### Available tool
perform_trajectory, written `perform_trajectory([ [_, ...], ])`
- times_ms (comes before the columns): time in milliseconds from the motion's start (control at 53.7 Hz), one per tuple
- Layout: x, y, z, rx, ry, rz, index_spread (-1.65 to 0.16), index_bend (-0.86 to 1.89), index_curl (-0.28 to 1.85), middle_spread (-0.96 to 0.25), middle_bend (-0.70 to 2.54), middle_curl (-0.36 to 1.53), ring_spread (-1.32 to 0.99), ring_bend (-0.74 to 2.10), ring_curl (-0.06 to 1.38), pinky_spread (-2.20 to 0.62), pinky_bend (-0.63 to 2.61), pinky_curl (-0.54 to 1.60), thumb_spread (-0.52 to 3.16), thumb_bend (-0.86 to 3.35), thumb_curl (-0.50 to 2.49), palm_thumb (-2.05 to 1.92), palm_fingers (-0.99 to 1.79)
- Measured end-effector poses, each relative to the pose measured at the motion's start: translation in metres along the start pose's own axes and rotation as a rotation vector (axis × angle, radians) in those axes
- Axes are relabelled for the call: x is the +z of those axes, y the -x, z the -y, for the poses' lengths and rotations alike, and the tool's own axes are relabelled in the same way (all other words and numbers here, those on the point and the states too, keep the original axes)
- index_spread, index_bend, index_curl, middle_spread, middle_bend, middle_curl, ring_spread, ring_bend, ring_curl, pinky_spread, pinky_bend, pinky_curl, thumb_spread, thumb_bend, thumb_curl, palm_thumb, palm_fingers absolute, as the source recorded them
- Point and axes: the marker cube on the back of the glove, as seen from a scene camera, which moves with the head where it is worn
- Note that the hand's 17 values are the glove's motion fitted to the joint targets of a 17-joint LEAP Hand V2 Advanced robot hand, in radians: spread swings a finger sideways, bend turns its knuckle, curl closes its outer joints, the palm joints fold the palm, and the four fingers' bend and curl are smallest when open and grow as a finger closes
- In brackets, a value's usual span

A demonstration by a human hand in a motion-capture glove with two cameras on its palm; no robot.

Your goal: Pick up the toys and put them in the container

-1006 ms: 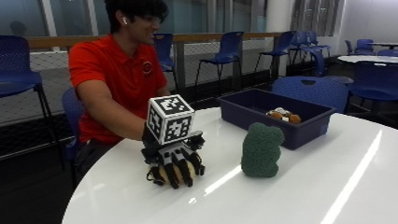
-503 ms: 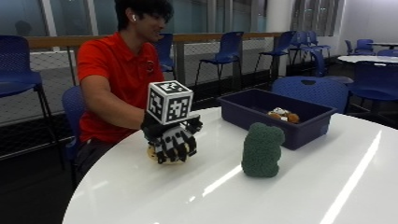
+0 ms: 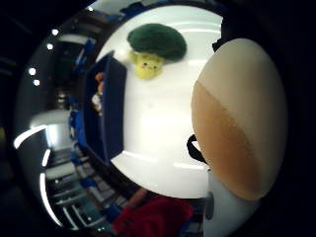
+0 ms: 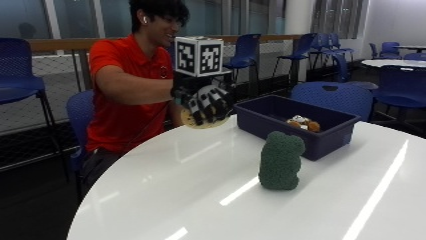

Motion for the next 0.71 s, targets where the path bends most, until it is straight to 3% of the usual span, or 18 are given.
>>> perform_trajectory([
  [317,-0.062,0.161,0.039,-0.162,-0.042,0.032,-0.46,0.34,0.78,-0.52,0.7,0.81,-0.57,1.07,0.64,-0.41,1.13,0.48,0.41,0.14,0.93,0.72,0.86],
  [615,-0.058,0.308,0.042,-0.312,-0.007,0.042,-0.49,0.32,0.93,-0.54,0.69,0.92,-0.57,1.09,0.68,-0.41,1.17,0.49,0.36,0.11,1.0,0.72,0.83],
  [708,-0.05,0.325,0.045,-0.484,-0.024,-0.073,-0.49,0.31,0.97,-0.55,0.69,0.95,-0.57,1.09,0.69,-0.41,1.18,0.5,0.35,0.11,1.03,0.72,0.83],
])
